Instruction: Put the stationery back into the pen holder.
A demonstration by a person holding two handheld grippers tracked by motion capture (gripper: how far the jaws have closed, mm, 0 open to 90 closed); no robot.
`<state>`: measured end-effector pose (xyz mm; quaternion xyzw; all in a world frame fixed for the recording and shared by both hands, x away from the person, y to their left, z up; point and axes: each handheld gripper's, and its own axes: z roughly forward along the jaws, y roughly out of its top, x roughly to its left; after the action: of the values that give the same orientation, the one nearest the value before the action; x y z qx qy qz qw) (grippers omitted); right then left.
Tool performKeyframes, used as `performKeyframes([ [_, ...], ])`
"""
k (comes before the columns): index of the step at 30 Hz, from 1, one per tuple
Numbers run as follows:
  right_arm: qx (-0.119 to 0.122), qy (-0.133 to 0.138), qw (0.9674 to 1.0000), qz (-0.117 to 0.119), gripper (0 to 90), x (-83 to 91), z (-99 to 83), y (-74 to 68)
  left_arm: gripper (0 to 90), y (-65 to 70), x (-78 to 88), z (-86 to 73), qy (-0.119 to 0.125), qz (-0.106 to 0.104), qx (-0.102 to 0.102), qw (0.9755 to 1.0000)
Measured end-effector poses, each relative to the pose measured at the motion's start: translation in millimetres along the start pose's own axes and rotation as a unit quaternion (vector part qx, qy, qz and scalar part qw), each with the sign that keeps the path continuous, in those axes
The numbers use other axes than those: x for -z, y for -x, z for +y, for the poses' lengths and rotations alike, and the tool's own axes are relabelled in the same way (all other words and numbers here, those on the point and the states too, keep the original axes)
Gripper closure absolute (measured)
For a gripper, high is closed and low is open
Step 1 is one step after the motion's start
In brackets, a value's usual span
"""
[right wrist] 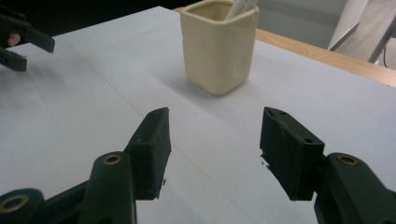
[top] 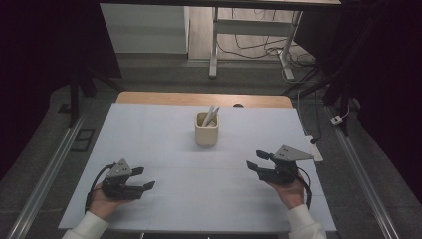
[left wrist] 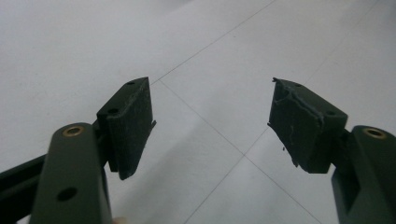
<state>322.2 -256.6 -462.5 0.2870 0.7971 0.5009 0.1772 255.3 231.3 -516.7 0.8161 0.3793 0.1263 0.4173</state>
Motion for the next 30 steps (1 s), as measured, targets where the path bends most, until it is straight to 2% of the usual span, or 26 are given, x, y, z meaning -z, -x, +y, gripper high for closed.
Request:
performKeyframes([
  [4,-0.004,-0.007,0.9999,-0.012,42.1,16.8,-14.2,0.7,30.2,1.6,3.9,-0.6,0.007,0.01,0.001,0.9999],
  [10,0.001,-0.021,0.9989,-0.042,41.9,38.4,-34.6,5.5,30.1,4.6,5.1,-0.9,0.01,0.011,-0.002,0.9999],
  [13,-0.009,-0.019,0.9987,-0.047,41.9,45.0,-43.5,10.7,30.1,5.2,4.9,-0.4,0.012,0.011,-0.003,0.9999],
  [20,-0.003,-0.046,0.998,-0.043,41.4,39.8,-56.0,15.3,30.0,4.5,5.7,-0.9,0.016,0.014,-0.003,0.9998],
  [30,0.002,-0.051,0.9975,-0.048,41.2,38.7,-56.0,13.8,29.8,2.1,5.3,0.0,0.017,0.016,-0.002,0.9997],
])
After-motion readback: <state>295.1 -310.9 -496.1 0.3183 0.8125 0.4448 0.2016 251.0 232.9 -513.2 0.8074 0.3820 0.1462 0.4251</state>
